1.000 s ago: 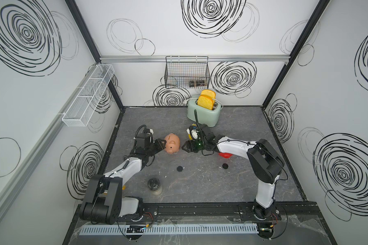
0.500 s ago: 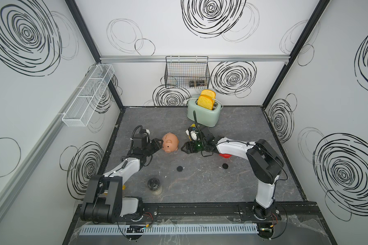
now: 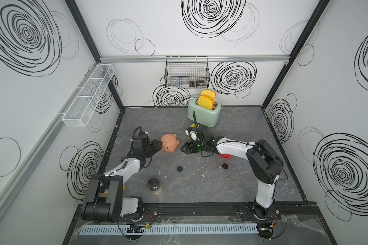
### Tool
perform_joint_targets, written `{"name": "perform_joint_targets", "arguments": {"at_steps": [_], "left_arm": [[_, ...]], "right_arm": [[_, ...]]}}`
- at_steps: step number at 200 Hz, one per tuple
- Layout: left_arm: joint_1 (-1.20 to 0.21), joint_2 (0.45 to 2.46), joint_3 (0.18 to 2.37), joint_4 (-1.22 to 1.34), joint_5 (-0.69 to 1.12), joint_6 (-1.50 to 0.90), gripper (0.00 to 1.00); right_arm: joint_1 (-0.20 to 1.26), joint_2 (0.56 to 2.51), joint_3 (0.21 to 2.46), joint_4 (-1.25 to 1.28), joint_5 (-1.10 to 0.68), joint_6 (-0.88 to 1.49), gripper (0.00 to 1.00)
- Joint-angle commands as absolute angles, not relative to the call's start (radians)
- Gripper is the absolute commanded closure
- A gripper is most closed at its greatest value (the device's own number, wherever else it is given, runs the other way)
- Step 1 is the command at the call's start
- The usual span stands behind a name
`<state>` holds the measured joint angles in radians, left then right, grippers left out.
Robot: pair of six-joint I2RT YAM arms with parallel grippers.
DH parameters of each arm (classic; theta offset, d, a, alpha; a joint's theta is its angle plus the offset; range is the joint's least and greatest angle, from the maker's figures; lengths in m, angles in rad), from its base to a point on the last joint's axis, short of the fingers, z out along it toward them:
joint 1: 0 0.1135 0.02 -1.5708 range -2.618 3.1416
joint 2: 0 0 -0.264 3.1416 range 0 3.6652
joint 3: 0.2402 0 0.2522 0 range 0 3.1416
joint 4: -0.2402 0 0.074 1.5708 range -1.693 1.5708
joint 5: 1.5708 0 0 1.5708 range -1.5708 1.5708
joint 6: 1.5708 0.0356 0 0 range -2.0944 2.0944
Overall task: Close piggy banks
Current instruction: Turn over the piggy bank at the center of the board.
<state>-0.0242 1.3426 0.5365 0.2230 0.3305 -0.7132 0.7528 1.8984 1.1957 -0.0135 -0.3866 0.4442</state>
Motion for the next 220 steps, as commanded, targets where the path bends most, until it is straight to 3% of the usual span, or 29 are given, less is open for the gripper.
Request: {"name": "perform_joint_targets", "arguments": {"at_steps": [1, 109, 220], "left_arm": [[-0.011, 1.350, 0.534, 0.231, 0.318, -0.726, 0.55], [-0.007, 1.381, 0.532, 0.271, 0.331, -0.742, 0.54], [0.008, 1.358, 0.480, 0.382, 0.324, -0.802, 0.53]], "right_arm": [[0.762, 1.910, 1.186, -0.003, -0.391, 0.442, 0.34], [0.764, 1.873, 1.190, 0.011, -0.364, 0.422, 0.35], [0.764, 1.969, 1.401, 0.114, -0.307, 0.501, 0.32]]}}
